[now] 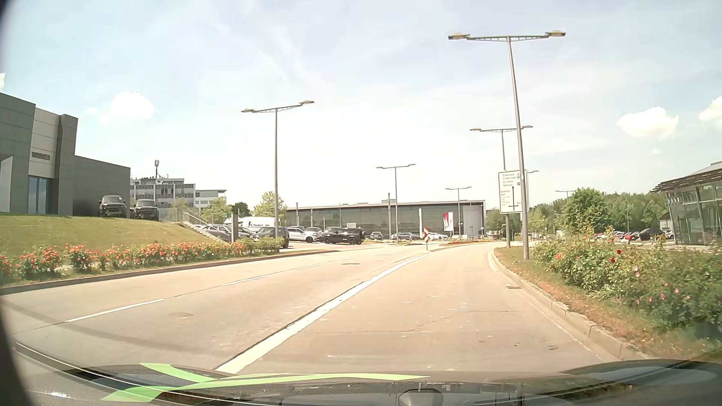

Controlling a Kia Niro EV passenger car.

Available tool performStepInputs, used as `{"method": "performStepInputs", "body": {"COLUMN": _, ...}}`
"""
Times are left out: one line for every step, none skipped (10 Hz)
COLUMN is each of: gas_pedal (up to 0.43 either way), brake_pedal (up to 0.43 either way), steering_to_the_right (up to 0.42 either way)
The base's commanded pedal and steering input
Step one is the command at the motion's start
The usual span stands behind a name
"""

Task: Follow the waypoints while adhering to traffic rules and regulations

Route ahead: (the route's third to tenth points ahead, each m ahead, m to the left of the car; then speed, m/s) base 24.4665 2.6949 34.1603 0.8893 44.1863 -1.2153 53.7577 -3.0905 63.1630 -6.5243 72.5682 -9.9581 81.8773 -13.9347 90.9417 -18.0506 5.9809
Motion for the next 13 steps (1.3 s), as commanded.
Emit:
{"method": "performStepInputs", "body": {"gas_pedal": 0.209, "brake_pedal": 0.0, "steering_to_the_right": 0.055}}
{"method": "performStepInputs", "body": {"gas_pedal": 0.209, "brake_pedal": 0.0, "steering_to_the_right": 0.055}}
{"method": "performStepInputs", "body": {"gas_pedal": 0.209, "brake_pedal": 0.0, "steering_to_the_right": 0.055}}
{"method": "performStepInputs", "body": {"gas_pedal": 0.209, "brake_pedal": 0.0, "steering_to_the_right": 0.055}}
{"method": "performStepInputs", "body": {"gas_pedal": 0.209, "brake_pedal": 0.0, "steering_to_the_right": 0.054}}
{"method": "performStepInputs", "body": {"gas_pedal": 0.209, "brake_pedal": 0.0, "steering_to_the_right": 0.05}}
{"method": "performStepInputs", "body": {"gas_pedal": 0.209, "brake_pedal": 0.0, "steering_to_the_right": 0.05}}
{"method": "performStepInputs", "body": {"gas_pedal": 0.209, "brake_pedal": 0.0, "steering_to_the_right": 0.05}}
{"method": "performStepInputs", "body": {"gas_pedal": 0.209, "brake_pedal": 0.0, "steering_to_the_right": 0.05}}
{"method": "performStepInputs", "body": {"gas_pedal": 0.209, "brake_pedal": 0.0, "steering_to_the_right": 0.051}}
{"method": "performStepInputs", "body": {"gas_pedal": 0.209, "brake_pedal": 0.0, "steering_to_the_right": 0.049}}
{"method": "performStepInputs", "body": {"gas_pedal": 0.209, "brake_pedal": 0.0, "steering_to_the_right": 0.045}}
{"method": "performStepInputs", "body": {"gas_pedal": 0.209, "brake_pedal": 0.0, "steering_to_the_right": 0.042}}
